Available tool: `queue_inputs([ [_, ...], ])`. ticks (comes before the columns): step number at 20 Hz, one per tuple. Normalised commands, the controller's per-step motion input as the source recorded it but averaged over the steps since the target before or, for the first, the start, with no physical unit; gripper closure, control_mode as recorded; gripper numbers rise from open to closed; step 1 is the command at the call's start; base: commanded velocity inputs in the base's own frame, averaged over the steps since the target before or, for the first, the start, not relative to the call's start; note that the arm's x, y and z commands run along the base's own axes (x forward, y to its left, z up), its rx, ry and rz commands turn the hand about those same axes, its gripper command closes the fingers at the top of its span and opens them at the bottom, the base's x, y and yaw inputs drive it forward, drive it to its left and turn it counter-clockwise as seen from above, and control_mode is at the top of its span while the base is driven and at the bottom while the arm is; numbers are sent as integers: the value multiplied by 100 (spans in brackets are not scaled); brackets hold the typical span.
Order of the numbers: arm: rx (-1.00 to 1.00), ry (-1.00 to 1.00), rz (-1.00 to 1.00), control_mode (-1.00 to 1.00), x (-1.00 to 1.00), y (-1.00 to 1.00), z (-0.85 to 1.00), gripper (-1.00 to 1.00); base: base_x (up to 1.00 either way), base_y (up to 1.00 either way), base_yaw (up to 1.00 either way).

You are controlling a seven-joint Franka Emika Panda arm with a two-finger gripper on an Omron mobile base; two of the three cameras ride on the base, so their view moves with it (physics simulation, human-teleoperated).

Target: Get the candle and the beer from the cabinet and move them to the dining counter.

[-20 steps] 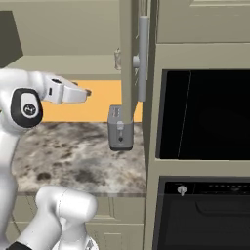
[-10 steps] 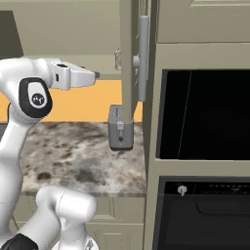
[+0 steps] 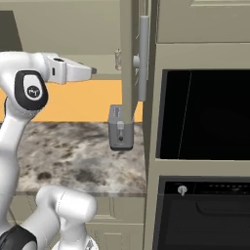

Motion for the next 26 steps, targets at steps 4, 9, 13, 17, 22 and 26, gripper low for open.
queue_inputs([
  [4,0,0,0,-100,3,6,0,-100,0,0,0],
  [9,0,0,0,-100,3,0,0,-100,0,0,0],
  [13,0,0,0,-100,19,8,0,-100,0,0,0],
  [17,-1,0,-1,-100,31,31,0,-100,0,0,0],
  [22,-4,2,-5,-100,41,59,0,-100,0,0,0],
  [26,-2,2,-6,-100,40,50,0,-100,0,0,0],
])
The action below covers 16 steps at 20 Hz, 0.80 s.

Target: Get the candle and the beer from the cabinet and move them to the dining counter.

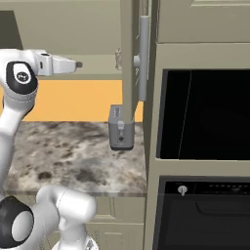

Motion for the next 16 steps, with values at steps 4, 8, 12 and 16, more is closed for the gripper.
queue_inputs([
  [4,-1,1,-6,-100,44,38,0,-100,0,0,0],
  [8,4,1,-5,-100,50,17,0,-100,0,0,0],
  [12,10,0,0,-100,41,0,0,-100,0,0,0],
  [16,9,0,0,-100,27,0,0,-100,0,0,0],
])
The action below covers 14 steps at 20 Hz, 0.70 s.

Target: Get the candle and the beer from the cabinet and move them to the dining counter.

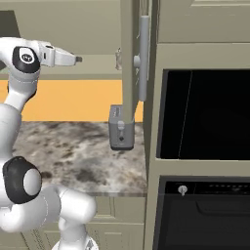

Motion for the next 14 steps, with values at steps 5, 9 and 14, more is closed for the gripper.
queue_inputs([
  [5,4,0,0,-100,4,-1,0,-100,0,0,0],
  [9,0,0,0,-100,33,0,0,-100,0,0,0],
  [14,1,2,0,-100,48,-4,0,-100,0,0,0],
])
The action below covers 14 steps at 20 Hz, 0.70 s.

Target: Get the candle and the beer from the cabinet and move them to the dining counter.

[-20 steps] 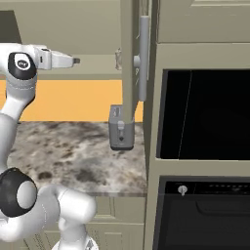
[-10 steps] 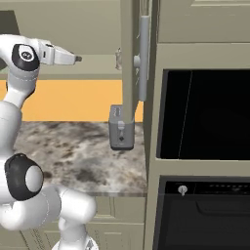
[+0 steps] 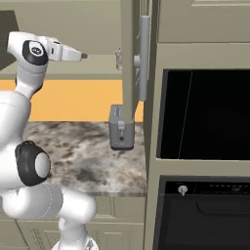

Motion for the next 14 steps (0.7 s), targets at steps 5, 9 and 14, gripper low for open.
queue_inputs([
  [5,1,0,0,-100,35,-20,-1,-100,0,0,0],
  [9,0,0,0,-100,17,-45,-8,-100,0,0,0],
  [14,1,0,0,-100,13,-34,-3,-100,0,0,0],
])
